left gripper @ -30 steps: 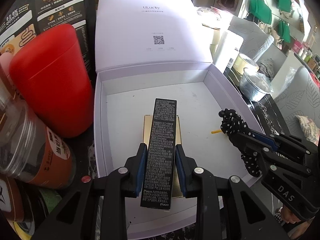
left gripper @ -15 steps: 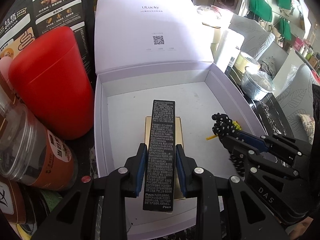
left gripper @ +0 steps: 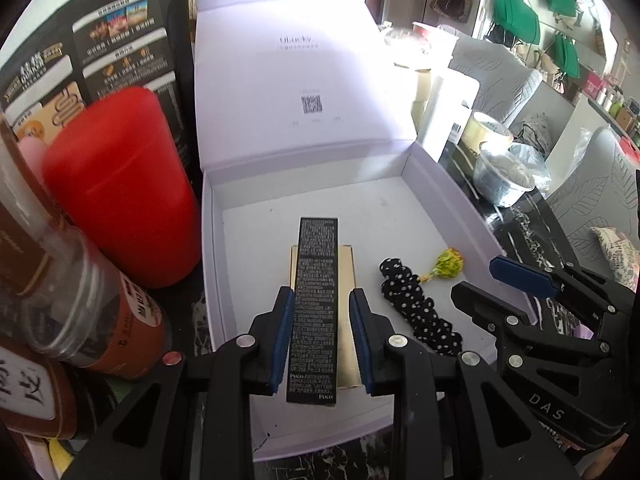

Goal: Organize rigid objects
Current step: 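Lower the black box into the white box with the left tool while the right tool releases the scrunchie, then open the left tool and lift both tools away from the white box, then move both tools over the purple card and cream claw clip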

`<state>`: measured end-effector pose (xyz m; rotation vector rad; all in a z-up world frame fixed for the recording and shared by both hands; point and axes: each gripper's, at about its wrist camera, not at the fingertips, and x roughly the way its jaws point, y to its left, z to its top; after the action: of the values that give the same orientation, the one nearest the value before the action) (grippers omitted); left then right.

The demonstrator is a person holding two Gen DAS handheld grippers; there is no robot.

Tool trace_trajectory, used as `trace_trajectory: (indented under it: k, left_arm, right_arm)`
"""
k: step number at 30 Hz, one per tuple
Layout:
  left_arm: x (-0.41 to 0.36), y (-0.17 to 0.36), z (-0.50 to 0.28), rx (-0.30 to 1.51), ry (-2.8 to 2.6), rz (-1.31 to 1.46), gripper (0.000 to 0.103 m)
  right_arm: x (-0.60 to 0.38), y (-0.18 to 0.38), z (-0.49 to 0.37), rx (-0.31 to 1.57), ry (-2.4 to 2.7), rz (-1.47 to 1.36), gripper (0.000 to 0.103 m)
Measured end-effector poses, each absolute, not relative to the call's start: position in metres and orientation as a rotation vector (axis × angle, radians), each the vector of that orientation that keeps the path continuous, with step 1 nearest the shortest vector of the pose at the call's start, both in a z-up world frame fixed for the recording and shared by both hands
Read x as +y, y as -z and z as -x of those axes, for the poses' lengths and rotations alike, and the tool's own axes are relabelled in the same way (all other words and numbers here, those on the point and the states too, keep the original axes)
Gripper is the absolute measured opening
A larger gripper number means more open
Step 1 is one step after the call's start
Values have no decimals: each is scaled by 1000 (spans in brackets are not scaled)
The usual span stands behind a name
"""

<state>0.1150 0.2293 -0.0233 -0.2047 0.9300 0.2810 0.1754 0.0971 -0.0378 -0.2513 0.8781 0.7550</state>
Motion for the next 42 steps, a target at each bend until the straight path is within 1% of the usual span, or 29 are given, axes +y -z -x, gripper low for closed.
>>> trace_trajectory:
  k: [9,11,18,28,35,36,37,38,42]
  left_arm:
    - [221,-4,-101,882,-299,182,28]
    - [218,-11,-98,868,-298,178,28]
    - [202,-35,-82,813,-296,148,28]
    - [175,-64,-51,732,-292,89,28]
    - [158,-72,-34,711,-293,58,28]
    - [155,-72,-32,713,-300,40,42]
    - [151,-70,-31,720,-304,19,58]
    - [148,-68,-31,725,-302,11,103]
    - [138,-59,-26,730,-262,23,103]
  right_arm:
    - [82,12,-159,829,-732,241,47]
    - [78,5,-155,815,-728,239,49]
    - [56,-15,-138,768,-704,229,50]
    - [21,-28,-111,734,-678,197,51]
    - [-8,-35,-93,709,-643,165,51]
    - [-13,-36,-89,708,-635,159,51]
    - [-16,-36,-87,707,-630,156,51]
    - [-20,-36,-84,704,-624,153,51]
    - [-40,-36,-72,696,-580,141,51]
